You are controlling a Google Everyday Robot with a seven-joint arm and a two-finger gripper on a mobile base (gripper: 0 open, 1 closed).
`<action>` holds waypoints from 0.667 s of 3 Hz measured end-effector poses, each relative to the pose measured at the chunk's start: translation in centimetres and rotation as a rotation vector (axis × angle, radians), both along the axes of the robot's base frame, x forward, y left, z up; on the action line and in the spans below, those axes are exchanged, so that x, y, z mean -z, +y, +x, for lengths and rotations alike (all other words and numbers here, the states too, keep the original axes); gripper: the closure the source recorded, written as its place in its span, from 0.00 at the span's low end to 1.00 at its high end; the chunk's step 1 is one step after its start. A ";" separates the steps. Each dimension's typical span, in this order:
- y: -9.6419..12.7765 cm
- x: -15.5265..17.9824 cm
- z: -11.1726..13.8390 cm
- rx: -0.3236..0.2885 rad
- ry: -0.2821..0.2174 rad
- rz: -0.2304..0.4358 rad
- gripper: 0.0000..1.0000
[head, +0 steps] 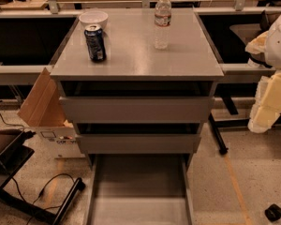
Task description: Place water bottle into bottom drawer
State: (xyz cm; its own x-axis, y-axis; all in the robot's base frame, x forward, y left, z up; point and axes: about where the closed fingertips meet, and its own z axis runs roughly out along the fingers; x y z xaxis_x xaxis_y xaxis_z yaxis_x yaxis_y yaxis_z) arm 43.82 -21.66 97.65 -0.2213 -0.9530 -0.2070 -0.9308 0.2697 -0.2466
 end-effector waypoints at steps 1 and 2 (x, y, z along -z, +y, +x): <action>0.0 0.0 0.0 0.000 0.000 0.000 0.00; -0.2 -0.5 2.0 0.038 -0.061 0.116 0.00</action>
Offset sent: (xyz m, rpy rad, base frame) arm 0.0972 -0.0240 0.0376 0.5563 -0.2741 -0.1793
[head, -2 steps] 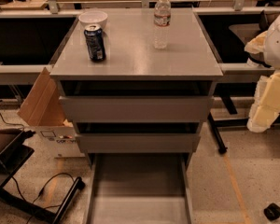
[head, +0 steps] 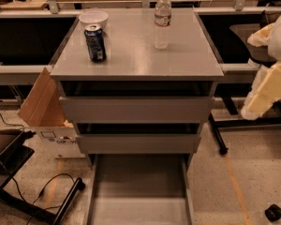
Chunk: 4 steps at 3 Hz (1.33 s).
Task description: Place water bottle into bottom drawer
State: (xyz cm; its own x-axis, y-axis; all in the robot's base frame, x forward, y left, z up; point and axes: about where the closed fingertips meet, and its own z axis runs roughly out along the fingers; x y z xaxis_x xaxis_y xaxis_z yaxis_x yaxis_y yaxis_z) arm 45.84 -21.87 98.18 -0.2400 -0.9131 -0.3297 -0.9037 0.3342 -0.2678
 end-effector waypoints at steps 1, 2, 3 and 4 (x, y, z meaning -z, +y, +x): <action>-2.1 -1.8 5.8 0.107 -0.143 0.255 0.00; -2.6 -5.1 12.0 0.155 -0.289 0.502 0.00; -1.2 -7.1 17.6 0.190 -0.364 0.707 0.00; -1.2 -7.1 17.6 0.190 -0.364 0.707 0.00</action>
Offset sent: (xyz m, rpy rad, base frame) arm 0.1916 -0.0454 0.1036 0.8269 -0.4755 -0.2142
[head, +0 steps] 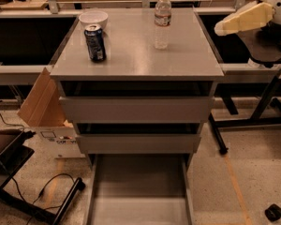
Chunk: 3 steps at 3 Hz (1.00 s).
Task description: Place water bottle into bottom drawer
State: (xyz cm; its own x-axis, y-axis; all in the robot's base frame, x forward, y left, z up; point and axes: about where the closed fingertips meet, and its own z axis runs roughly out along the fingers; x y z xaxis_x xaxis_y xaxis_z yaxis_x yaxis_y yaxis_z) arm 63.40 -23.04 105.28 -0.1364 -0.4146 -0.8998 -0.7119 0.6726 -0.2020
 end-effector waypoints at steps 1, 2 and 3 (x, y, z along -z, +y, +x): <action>1.2 0.7 2.1 -0.001 -0.023 0.057 0.00; 5.2 2.8 8.5 -0.017 -0.063 0.193 0.00; 8.7 4.5 12.7 -0.018 -0.087 0.289 0.00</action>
Offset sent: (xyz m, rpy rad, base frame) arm 0.1664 0.0983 -0.0544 0.3617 -0.1142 0.0385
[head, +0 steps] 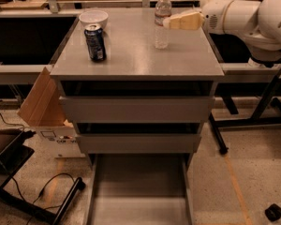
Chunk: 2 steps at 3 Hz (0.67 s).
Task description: Place water bottle into bottom drawer
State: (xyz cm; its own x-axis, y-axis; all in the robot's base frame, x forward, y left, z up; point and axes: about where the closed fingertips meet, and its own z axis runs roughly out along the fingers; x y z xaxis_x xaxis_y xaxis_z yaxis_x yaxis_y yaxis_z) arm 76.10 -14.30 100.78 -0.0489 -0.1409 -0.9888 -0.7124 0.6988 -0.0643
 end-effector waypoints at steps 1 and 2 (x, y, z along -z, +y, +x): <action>2.2 1.6 3.1 0.008 -0.011 0.079 0.00; 3.8 2.8 5.8 0.014 -0.018 0.089 0.00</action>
Offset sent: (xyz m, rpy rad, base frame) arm 0.0932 0.0469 -0.0430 0.0831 -0.0287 -0.0378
